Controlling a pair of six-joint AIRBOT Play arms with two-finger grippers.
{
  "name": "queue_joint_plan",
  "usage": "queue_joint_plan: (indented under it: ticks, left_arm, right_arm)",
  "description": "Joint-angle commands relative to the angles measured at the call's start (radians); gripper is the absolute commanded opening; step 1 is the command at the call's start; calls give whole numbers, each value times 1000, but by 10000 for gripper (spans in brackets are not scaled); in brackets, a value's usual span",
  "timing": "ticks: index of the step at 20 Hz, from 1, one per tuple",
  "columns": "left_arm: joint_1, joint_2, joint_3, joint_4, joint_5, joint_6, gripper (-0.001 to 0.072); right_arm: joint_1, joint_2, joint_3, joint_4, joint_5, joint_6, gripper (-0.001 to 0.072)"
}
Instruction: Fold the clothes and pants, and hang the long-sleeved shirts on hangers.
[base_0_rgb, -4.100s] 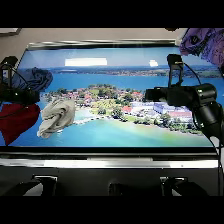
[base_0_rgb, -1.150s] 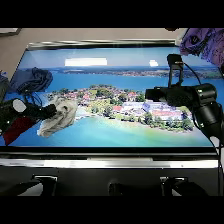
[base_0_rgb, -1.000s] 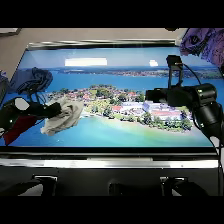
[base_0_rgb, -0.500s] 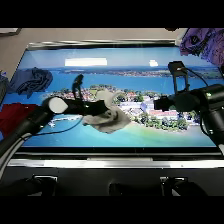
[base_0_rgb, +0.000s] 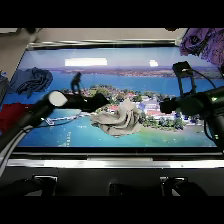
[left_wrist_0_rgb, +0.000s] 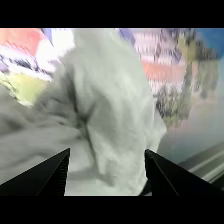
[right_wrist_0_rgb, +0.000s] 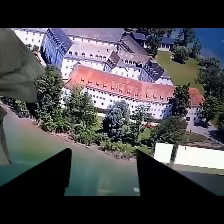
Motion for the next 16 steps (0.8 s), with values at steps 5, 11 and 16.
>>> queue_joint_plan:
  ticks: [5, 11, 16]
  left_arm:
    - [366, 121, 15, 42, -277, 94, 531]
    - [404, 118, 10, 58, -282, 94, 530]
    - [404, 118, 10, 60, -296, 94, 530]
  right_arm:
    - [-286, -169, -296, 768, 68, -253, 483]
    - [-161, -335, -360, 895, 185, -382, 481]
    - [-55, -399, -360, 895, 309, -366, 295]
